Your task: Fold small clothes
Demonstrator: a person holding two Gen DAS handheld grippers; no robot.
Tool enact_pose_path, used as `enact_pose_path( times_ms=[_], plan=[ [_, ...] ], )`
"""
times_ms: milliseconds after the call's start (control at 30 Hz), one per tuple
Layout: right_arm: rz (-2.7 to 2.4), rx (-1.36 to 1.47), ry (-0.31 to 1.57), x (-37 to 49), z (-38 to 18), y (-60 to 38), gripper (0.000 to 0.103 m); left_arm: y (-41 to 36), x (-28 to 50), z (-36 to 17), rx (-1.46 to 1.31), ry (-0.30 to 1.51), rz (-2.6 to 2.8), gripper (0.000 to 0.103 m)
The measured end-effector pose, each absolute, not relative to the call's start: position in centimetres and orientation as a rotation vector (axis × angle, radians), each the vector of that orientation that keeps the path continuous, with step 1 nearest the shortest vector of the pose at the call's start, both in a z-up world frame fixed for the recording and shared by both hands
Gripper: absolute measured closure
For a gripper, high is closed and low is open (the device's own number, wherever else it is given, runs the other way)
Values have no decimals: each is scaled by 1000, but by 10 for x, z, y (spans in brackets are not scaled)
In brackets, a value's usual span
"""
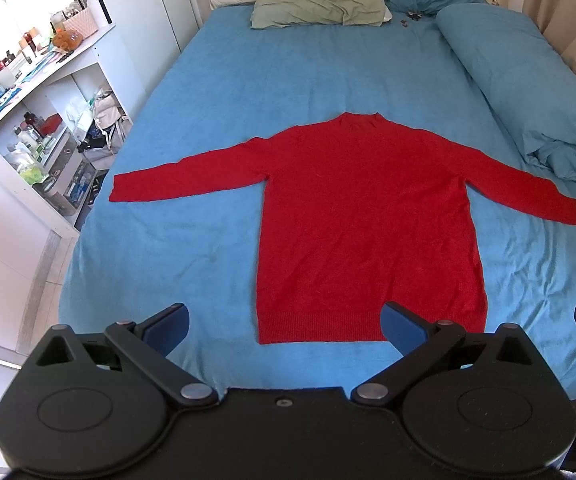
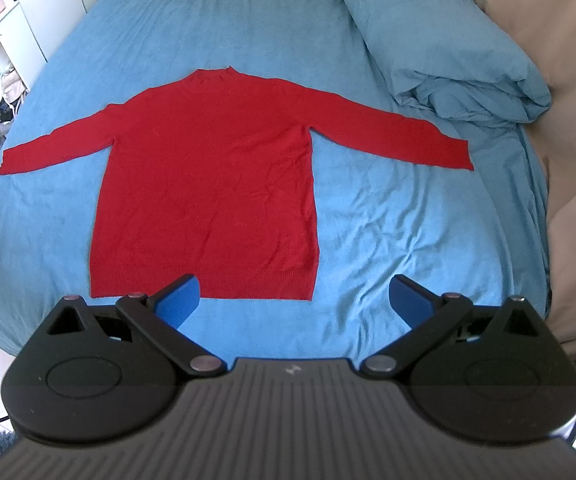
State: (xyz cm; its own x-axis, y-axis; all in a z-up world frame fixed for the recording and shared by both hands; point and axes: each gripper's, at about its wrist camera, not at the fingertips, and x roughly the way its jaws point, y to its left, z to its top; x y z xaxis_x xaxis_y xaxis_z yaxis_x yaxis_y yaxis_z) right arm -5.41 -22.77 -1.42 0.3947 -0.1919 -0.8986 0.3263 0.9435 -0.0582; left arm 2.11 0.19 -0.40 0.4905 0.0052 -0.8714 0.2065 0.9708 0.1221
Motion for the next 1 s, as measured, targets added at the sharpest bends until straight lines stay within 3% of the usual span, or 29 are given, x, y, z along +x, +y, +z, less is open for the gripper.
enact_pose_path(
  times_ms=[1000],
  plan=[
    [-336,128,1116,-56,-8,-226,0,4,22,-5,219,1052,-135,0]
  ],
)
